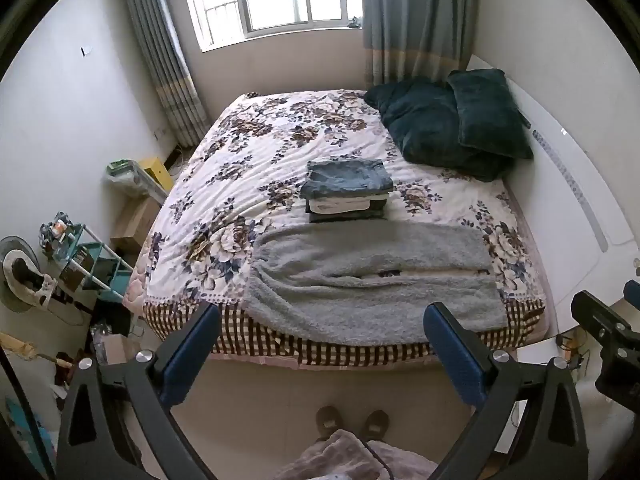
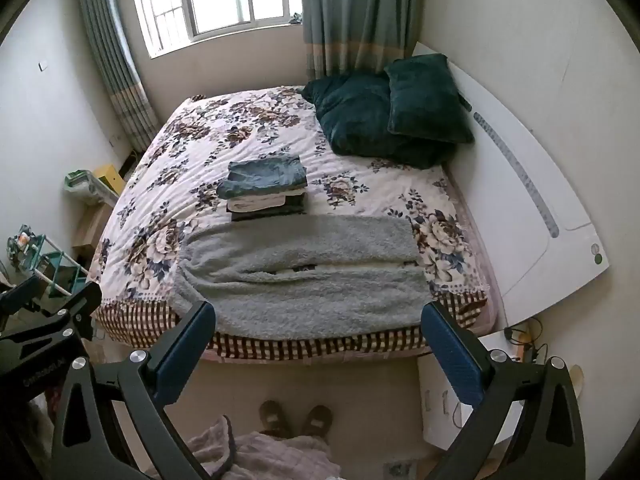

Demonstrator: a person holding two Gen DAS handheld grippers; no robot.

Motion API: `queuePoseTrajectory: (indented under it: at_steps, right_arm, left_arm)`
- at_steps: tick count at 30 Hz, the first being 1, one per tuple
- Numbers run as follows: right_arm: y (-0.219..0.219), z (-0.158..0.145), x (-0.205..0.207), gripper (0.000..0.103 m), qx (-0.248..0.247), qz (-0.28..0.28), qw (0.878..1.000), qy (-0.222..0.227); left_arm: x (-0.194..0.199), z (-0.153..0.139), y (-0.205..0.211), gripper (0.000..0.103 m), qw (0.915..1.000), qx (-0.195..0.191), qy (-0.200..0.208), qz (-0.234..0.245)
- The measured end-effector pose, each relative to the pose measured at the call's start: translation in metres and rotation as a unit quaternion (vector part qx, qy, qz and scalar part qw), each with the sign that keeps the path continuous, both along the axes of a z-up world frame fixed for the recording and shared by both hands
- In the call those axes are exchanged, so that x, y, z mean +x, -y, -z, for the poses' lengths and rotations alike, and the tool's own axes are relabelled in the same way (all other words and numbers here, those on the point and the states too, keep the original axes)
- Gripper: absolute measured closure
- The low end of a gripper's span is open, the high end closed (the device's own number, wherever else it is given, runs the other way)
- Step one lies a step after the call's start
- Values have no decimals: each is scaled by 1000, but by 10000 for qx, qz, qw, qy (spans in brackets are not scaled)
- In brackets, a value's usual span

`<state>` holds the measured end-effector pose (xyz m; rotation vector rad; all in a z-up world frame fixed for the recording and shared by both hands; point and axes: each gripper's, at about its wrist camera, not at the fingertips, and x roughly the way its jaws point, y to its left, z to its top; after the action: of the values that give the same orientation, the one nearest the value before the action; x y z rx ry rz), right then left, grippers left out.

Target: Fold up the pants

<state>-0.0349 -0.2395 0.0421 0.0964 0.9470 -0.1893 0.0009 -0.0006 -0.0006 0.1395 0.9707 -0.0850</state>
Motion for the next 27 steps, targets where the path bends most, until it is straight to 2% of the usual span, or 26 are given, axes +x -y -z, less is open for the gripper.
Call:
queuePoseTrajectory:
  at_steps: [16, 27]
  right_arm:
    - [-1, 1, 1, 0, -16, -41, 10000, -55]
    - [-2, 0, 5, 0, -10, -58, 10000, -48]
  left_arm:
    - [0, 0, 0, 0, 10000, -67, 58, 3]
    - [-2, -12, 4, 0, 9999, -82, 130, 26]
